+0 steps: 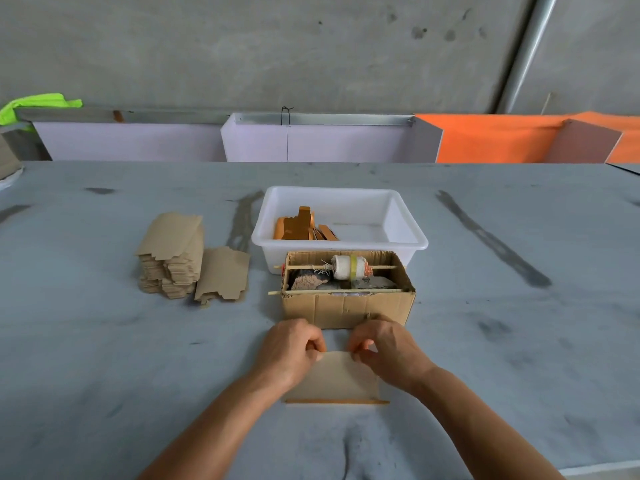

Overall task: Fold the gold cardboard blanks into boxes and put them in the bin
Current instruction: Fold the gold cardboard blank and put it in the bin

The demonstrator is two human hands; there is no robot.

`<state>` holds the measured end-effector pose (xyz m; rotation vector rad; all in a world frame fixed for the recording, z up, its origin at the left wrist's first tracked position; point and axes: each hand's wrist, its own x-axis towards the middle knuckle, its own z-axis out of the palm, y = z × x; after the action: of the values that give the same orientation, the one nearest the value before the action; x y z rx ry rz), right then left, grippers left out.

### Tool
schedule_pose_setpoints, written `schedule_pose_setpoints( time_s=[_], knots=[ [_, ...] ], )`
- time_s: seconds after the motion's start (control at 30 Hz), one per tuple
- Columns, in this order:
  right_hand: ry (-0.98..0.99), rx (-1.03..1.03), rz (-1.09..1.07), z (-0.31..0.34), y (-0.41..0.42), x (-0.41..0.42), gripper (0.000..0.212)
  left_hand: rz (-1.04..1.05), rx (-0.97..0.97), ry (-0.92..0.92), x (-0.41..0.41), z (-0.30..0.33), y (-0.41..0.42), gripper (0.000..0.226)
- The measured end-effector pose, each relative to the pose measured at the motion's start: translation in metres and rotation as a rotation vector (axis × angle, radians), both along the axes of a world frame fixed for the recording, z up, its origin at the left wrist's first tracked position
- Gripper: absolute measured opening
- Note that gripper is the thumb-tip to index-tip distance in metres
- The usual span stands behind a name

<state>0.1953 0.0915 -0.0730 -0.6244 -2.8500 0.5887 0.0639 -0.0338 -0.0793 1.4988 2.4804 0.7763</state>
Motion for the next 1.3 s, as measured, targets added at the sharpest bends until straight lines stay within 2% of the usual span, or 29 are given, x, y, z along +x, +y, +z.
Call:
schedule_pose_setpoints(
  time_s=[0.17,0.3,0.37,0.43,0.53,0.67,0.8,0.97,1.1,1.17,1.23,1.3],
  knots=[
    [0.102,0.113,0.048,-0.006,-0.004,0.006,0.018,-0.185,-0.003,0.240,0.003,0.001,-0.008,0.014],
    [0.246,0.398,0.149,-0.009,-0.011,0.010,0.020,-0.310,0.111,0.544,0.012,0.010,-0.013,0.020],
    [0.229,0.508,0.193,-0.009,-0.014,0.009,0.021,-0.335,0.049,0.666,0.017,0.013,-0.013,0.023],
    [0.174,0.571,0.208,-0.010,-0.017,0.011,0.021,-0.378,-0.092,0.757,0.020,0.014,-0.013,0.020],
    [0.136,0.587,0.189,-0.012,-0.019,0.016,0.021,-0.324,-0.193,0.733,0.028,0.010,-0.012,0.031],
    [0.180,0.563,0.137,-0.012,-0.021,0.020,0.018,-0.250,-0.135,0.705,0.036,0.005,-0.012,0.025],
    [0.205,0.551,0.120,-0.011,-0.027,0.020,0.028,-0.269,-0.136,0.719,0.036,0.001,-0.016,0.023],
    [0.183,0.583,0.150,-0.011,-0.026,0.022,0.028,-0.233,-0.108,0.735,0.036,0.001,-0.019,0.022],
    [0.187,0.553,0.089,-0.013,-0.018,0.029,0.031,-0.187,-0.094,0.735,0.037,0.002,-0.024,0.018],
    [0.194,0.521,0.043,-0.016,-0.014,0.035,0.033,-0.157,-0.070,0.694,0.032,-0.002,-0.029,0.010],
    [0.206,0.499,-0.004,-0.019,-0.012,0.039,0.036,-0.123,-0.068,0.621,0.030,0.000,-0.033,0.026],
    [0.228,0.472,-0.045,-0.022,-0.012,0.037,0.036,-0.089,-0.120,0.551,0.030,0.002,-0.035,0.023]
  ],
)
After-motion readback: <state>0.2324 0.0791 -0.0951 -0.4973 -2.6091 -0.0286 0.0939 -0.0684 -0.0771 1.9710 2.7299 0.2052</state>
